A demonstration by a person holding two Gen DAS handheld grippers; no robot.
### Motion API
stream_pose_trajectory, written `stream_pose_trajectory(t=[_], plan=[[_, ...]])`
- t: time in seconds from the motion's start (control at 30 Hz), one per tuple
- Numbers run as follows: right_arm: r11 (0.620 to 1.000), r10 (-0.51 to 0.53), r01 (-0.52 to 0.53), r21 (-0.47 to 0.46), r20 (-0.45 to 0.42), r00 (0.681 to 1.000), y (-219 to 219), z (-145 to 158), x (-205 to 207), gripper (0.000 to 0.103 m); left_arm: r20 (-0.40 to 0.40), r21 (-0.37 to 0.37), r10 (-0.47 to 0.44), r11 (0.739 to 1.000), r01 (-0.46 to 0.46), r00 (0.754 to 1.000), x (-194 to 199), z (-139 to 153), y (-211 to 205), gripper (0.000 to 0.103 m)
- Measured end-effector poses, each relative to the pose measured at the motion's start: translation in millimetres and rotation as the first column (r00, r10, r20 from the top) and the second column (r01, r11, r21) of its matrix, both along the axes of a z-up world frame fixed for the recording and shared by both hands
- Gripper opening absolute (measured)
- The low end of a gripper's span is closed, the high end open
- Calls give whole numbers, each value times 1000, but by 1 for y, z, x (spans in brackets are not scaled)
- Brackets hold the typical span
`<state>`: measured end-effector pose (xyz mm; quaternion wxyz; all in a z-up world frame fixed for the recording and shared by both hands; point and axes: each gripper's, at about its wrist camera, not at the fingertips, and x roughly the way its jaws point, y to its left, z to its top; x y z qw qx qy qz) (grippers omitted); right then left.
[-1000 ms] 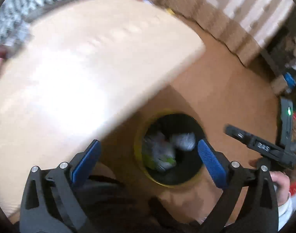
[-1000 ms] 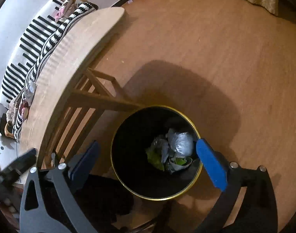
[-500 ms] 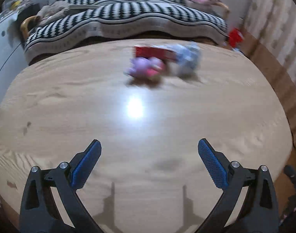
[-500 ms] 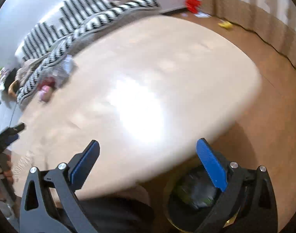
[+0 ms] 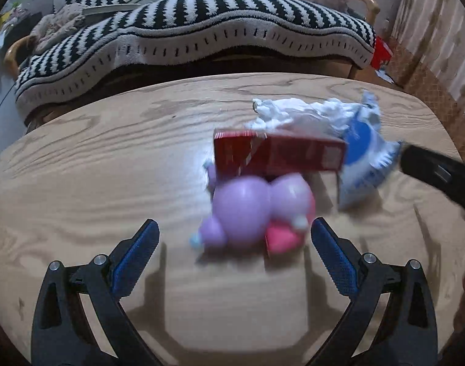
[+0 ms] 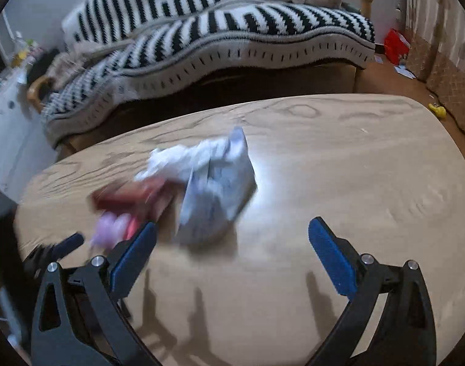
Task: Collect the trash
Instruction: 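Grasp the pink-purple toy with the left tool while the right tool grasps the blue-white packet, then carry the toy and packet over the bin and open both tools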
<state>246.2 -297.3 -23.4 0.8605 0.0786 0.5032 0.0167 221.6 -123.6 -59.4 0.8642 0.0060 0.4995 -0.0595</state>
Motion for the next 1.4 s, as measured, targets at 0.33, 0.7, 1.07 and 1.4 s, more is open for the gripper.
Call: stream_pose_trajectory(t=[0.33, 0.7, 1.07, 1.4], plan=[[1000, -2, 1, -31, -39, 999, 5, -38, 31, 92, 26, -10, -57, 998, 57, 998, 23, -9, -11, 97], [999, 27, -27, -38, -11, 1000, 0, -30, 3, 41, 33, -41, -107, 993, 108, 994, 5, 4, -15, 51], [1000, 25, -25, 13, 62, 998, -6, 29, -71, 41, 110, -25, -113, 993, 116, 988, -63, 75, -2, 49], [995, -69, 61, 80, 105, 992, -62, 52, -189, 41, 100, -72, -245, 965, 252, 964, -163, 95, -59, 49]])
